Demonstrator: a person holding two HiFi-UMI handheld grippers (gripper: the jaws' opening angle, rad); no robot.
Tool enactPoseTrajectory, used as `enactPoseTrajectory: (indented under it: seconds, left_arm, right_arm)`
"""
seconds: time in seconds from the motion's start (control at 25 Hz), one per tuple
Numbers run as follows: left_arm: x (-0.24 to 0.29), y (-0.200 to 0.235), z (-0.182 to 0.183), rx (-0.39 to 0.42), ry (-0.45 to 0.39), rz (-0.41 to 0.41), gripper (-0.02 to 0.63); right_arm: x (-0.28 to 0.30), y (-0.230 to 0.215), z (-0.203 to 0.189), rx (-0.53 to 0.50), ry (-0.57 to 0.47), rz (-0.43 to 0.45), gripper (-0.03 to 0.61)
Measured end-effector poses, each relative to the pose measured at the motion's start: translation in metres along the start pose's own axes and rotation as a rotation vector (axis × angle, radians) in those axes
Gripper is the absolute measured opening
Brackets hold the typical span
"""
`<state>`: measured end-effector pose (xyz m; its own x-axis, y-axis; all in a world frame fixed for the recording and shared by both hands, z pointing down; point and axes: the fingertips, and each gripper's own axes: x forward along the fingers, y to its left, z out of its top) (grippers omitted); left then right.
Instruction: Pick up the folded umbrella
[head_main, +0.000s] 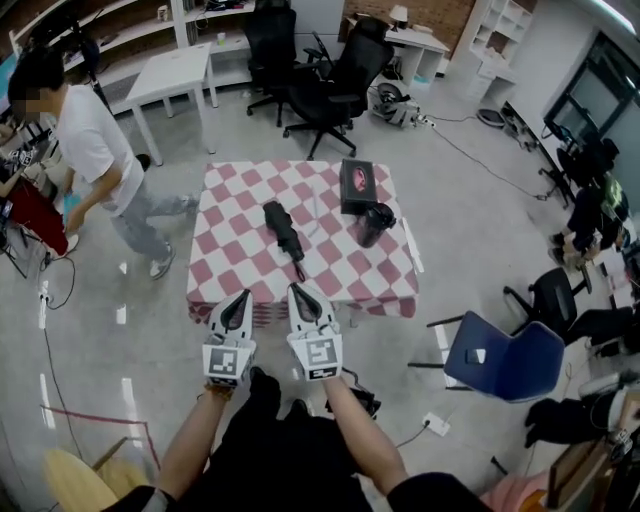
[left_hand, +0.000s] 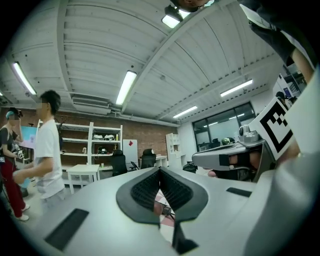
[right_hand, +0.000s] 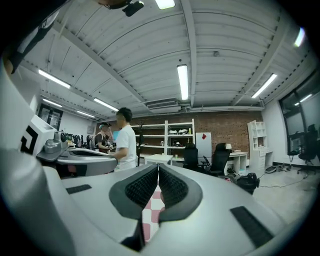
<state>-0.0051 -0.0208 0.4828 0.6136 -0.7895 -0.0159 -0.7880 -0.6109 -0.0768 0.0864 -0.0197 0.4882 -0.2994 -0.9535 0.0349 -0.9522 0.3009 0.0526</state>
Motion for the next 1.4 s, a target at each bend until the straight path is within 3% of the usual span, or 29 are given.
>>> enactPoseTrajectory:
  seconds: [0.2,0.52,0.8,1.08,1.2,1.4]
  left_arm:
    - [0.043,0.040,0.002,-0.005,-0.010,-0.033,0.011]
    - [0.109,0.060,-0.007,-0.022,-0.004,-0.059,0.011]
    - [0.172,0.070,-0.032,-0.046,0.068,0.030,0.011]
    - [0.193,0.098,-0.051,-0.075,0.134,0.145,0.011]
    - [0.199,0.110,-0.058,-0.088,0.159,0.154,0.011]
    - [0.221,0.130,-0.062,-0.066,0.128,0.131,0.011]
  right_arm:
    - [0.054,-0.010,0.009,-0.002,-0.001,-0.024,0.017]
    - [0.123,-0.042,0.004,-0.038,0.012,-0.011,0.017]
    - [0.184,-0.104,-0.043,-0.027,0.098,0.050,0.017]
    - [0.241,-0.135,-0.089,-0.011,0.190,0.133,0.018]
    - [0.261,-0.135,-0.110,-0.029,0.256,0.193,0.018]
    - [0.298,-0.142,-0.140,-0.036,0.369,0.265,0.020]
